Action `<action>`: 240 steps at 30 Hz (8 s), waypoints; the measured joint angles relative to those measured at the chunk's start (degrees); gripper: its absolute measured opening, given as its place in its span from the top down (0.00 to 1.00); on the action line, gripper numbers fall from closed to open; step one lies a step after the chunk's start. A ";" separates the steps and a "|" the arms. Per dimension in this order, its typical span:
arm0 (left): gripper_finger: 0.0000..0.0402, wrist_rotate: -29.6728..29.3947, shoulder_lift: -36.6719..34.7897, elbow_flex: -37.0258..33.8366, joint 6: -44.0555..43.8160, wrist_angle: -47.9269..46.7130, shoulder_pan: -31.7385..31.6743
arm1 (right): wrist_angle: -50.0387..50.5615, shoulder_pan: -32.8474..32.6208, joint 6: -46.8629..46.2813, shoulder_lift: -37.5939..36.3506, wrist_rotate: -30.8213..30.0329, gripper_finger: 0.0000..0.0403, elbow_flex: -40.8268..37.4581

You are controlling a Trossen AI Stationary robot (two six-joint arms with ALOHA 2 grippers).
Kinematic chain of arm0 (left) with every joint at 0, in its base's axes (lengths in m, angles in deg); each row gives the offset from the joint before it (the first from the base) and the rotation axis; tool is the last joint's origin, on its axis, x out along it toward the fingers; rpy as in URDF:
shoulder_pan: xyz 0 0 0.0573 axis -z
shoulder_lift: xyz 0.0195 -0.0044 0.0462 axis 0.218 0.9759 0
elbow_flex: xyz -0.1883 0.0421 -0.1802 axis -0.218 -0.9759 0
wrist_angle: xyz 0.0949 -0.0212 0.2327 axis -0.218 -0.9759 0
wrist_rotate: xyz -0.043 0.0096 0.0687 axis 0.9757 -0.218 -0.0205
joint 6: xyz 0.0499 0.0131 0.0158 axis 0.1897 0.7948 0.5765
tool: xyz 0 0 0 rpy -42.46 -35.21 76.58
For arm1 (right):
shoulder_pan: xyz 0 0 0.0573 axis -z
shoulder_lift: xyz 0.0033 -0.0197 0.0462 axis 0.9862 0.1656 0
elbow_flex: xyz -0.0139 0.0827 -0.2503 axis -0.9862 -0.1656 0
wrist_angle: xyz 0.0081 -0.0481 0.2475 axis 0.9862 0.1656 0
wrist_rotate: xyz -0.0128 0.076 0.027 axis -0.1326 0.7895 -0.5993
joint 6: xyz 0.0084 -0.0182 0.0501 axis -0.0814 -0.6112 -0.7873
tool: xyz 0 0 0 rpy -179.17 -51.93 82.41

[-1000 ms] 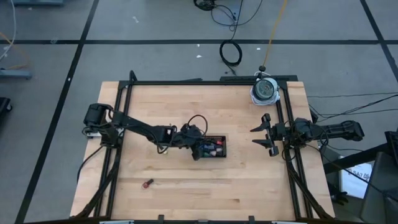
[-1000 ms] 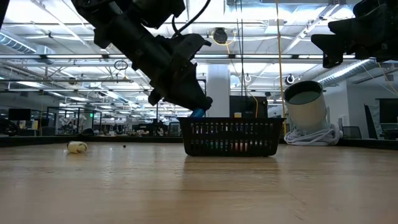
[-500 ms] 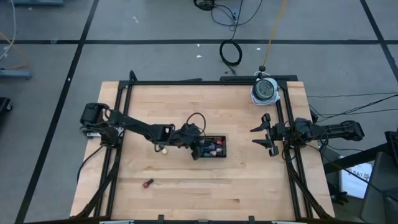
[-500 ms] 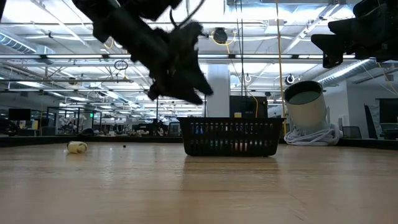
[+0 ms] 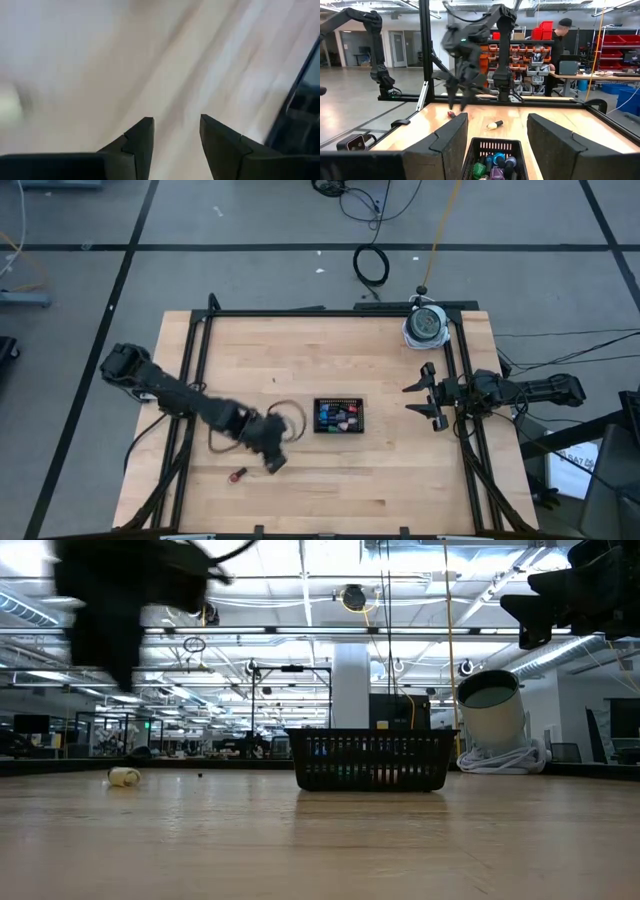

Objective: Pick & Place Nail Polish
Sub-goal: Put the red nail polish into the black bin, then put the yellow nail polish into the black bin

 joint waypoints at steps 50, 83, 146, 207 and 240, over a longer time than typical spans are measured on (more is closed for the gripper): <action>0.82 0.01 15.46 0.26 -22.09 -14.84 20.59 | 0.03 -0.02 0.00 0.02 0.00 0.52 -0.07; 0.92 -36.39 -5.19 -0.11 27.14 37.98 11.26 | 0.02 0.00 0.00 0.02 0.02 0.52 0.00; 0.92 0.58 -5.99 0.02 73.15 71.15 16.08 | 0.04 -0.02 0.00 0.00 0.01 0.52 -0.07; 0.92 0.85 24.28 7.45 36.44 43.43 -20.26 | 0.02 0.00 0.00 0.00 0.02 0.52 -0.02; 0.48 -20.92 0.81 7.45 38.97 3.60 -12.24 | -0.18 -0.02 0.00 0.00 0.00 0.52 -0.07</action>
